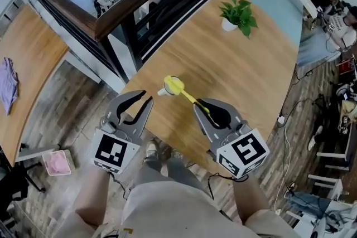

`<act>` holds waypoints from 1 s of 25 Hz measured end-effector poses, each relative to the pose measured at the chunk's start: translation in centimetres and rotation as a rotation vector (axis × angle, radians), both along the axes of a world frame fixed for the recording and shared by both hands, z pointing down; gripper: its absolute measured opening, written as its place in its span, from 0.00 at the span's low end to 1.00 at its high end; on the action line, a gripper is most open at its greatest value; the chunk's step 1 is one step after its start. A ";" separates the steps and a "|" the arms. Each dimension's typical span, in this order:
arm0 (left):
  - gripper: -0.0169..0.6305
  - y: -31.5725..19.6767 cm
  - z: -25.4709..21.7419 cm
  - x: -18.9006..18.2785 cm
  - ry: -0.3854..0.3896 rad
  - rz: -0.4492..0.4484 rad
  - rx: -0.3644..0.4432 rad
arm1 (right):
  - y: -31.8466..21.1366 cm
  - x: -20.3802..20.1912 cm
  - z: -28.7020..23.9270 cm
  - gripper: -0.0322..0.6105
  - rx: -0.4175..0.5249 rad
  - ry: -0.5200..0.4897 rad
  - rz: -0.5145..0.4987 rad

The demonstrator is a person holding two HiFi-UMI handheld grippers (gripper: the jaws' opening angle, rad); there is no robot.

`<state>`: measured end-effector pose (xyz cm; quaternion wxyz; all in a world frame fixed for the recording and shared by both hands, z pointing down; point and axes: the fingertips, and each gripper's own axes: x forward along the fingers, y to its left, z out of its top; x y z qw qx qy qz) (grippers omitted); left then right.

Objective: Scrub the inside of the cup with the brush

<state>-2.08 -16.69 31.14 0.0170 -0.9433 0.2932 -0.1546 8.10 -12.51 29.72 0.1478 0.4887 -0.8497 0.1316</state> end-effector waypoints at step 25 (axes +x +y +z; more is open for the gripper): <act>0.22 -6.1 19.3 4.7 -0.213 0.155 -0.106 | -6.6 3.3 14.7 0.10 -0.304 0.048 -0.035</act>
